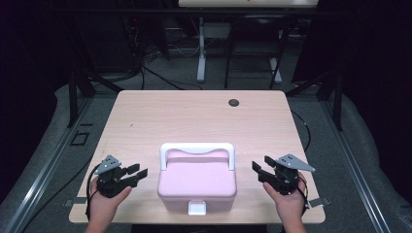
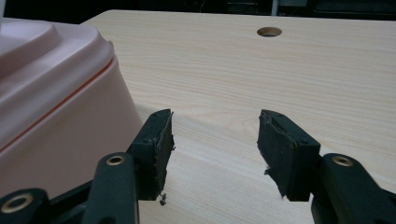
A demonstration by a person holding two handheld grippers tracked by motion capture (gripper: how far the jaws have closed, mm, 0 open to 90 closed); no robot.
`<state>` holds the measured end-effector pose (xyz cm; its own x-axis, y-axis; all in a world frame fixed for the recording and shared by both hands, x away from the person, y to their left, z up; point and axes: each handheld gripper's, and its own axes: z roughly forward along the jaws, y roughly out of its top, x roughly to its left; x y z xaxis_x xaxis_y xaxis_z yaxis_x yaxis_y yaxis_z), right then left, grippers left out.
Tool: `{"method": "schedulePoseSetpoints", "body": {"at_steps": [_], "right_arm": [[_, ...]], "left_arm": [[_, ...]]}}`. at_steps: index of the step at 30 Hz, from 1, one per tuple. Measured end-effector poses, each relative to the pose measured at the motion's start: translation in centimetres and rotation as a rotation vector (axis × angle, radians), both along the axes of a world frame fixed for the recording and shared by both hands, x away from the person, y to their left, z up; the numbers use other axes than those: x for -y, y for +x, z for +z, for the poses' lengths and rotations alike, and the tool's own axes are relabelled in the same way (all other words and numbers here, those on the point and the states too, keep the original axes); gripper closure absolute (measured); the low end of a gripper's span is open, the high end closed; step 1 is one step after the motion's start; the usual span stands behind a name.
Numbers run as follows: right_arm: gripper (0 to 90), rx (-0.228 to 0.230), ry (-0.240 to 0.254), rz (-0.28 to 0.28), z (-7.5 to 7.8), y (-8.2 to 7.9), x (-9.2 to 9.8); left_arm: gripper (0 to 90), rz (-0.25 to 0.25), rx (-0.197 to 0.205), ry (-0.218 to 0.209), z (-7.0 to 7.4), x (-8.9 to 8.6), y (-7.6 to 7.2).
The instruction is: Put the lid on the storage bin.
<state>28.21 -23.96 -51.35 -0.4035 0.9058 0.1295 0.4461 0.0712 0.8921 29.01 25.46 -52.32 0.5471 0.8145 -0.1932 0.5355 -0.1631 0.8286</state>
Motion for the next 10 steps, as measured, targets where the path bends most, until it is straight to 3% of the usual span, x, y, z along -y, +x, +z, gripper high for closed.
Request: {"method": "schedulePoseSetpoints", "body": {"at_steps": [10], "right_arm": [[44.4,-0.006,-0.006,-0.007,-0.63,0.16,-0.05]], "left_arm": [[53.8,0.009,-0.013,-0.004,-0.55,-0.28,-0.04]]}}
